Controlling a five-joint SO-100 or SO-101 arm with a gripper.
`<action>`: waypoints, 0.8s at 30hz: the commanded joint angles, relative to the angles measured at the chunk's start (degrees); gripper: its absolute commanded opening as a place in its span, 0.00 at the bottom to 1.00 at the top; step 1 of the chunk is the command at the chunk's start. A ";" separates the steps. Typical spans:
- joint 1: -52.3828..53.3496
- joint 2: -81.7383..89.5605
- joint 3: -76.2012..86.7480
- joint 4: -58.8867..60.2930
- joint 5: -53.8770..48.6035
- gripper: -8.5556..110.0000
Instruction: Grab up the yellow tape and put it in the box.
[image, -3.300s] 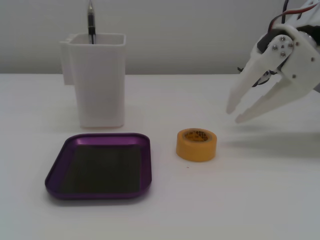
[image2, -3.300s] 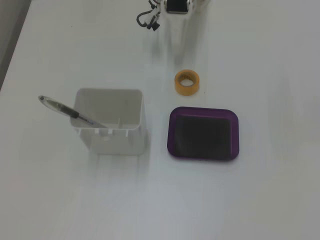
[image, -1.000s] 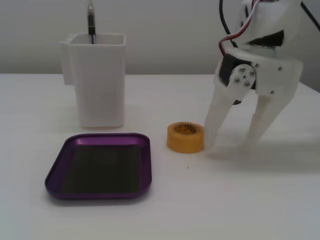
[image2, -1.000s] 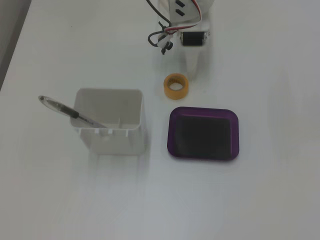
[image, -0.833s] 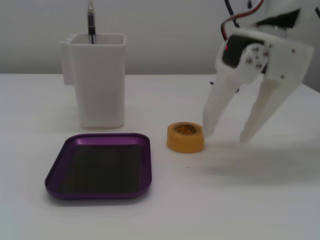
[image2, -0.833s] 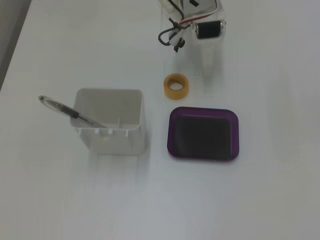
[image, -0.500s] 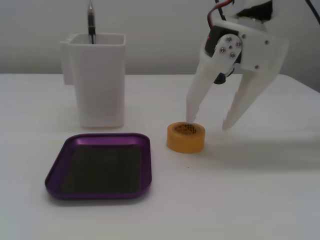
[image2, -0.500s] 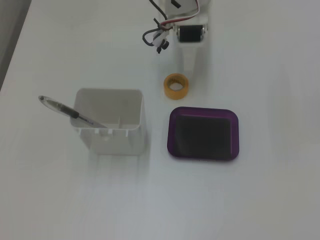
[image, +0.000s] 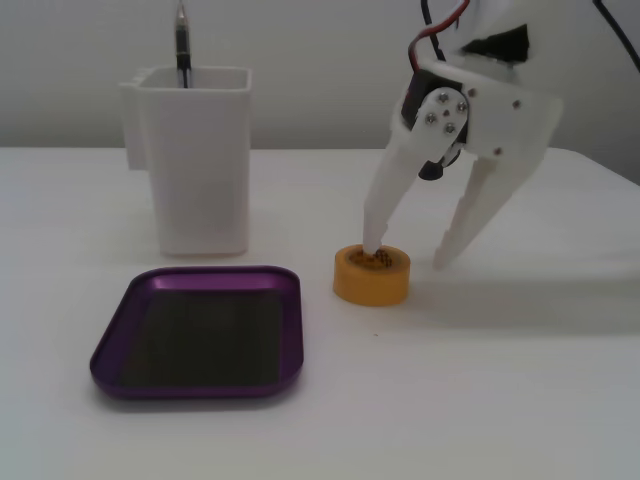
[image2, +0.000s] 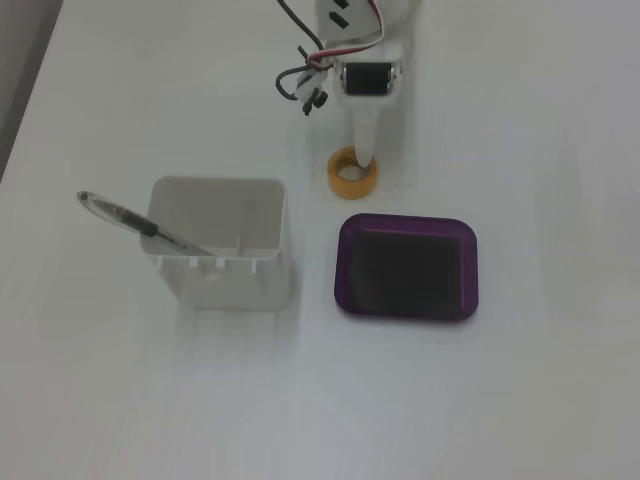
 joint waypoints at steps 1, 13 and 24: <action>0.44 0.00 1.67 -2.81 -1.93 0.21; 0.44 -0.18 4.13 -5.10 -2.46 0.17; -0.09 -8.88 3.69 -4.31 -1.85 0.07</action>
